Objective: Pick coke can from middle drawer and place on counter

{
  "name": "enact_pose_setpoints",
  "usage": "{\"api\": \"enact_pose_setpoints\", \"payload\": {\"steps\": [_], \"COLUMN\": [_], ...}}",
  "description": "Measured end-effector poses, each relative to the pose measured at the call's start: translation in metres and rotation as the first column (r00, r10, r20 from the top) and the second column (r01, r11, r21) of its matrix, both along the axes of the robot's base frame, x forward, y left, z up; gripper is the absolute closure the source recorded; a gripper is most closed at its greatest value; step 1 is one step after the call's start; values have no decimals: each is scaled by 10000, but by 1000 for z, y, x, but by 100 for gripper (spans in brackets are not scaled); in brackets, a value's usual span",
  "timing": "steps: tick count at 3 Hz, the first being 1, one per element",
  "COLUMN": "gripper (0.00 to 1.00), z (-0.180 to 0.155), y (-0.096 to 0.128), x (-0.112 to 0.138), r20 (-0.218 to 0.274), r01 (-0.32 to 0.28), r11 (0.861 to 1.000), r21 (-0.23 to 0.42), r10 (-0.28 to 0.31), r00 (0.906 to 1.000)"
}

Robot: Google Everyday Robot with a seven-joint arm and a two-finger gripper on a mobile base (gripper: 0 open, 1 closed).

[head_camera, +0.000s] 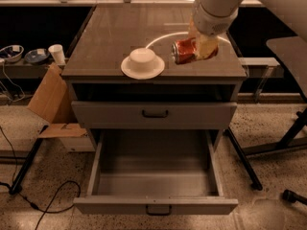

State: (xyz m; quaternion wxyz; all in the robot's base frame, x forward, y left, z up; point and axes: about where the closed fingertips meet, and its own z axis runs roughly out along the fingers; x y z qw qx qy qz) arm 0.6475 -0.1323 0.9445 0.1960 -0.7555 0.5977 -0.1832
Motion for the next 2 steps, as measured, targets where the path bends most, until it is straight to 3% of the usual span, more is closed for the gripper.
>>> {"api": "enact_pose_setpoints", "payload": {"steps": [1, 2], "gripper": [100, 100], "z": [3, -5], "y": [14, 14], "x": [21, 37], "r20": [34, -157], "r01": [-38, 179], "r11": [9999, 9996], "r21": [104, 241], "r10": [38, -175], "r00": [10000, 9997]}}
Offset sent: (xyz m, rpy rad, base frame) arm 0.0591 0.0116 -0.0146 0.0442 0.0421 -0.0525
